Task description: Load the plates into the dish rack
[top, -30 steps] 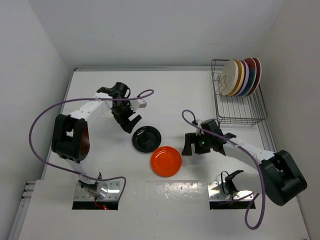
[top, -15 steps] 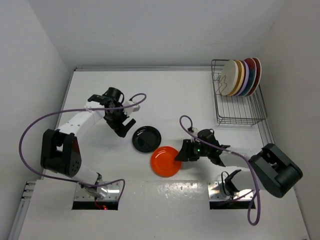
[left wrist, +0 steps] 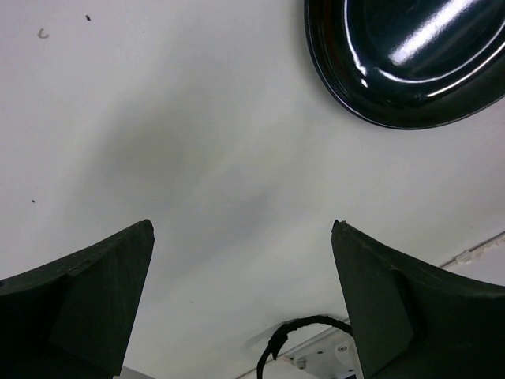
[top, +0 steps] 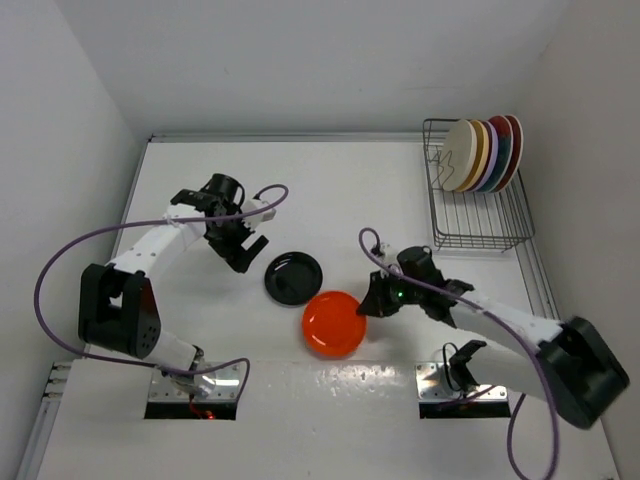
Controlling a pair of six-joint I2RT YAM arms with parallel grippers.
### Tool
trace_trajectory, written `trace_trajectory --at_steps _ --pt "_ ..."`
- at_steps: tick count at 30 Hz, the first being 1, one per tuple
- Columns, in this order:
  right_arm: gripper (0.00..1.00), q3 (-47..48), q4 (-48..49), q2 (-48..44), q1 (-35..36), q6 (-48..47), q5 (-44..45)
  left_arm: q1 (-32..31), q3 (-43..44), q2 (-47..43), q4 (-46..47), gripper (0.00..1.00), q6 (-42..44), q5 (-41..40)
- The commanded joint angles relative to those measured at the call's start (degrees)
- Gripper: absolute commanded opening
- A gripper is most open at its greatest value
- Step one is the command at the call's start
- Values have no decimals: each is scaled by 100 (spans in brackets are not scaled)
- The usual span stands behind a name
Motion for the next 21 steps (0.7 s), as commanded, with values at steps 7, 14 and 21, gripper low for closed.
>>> trace_trajectory --at_steps 7,14,21 --pt "0 3756 -3099 -1091 -1051 -2515 2024 211 1088 808 72 99 72 -87" --pt "0 5960 -2330 744 -2334 -3227 5822 369 1932 1416 72 99 124 -140" --pt "0 6421 -414 2554 -2775 -4387 7187 536 2109 1811 178 99 124 -140"
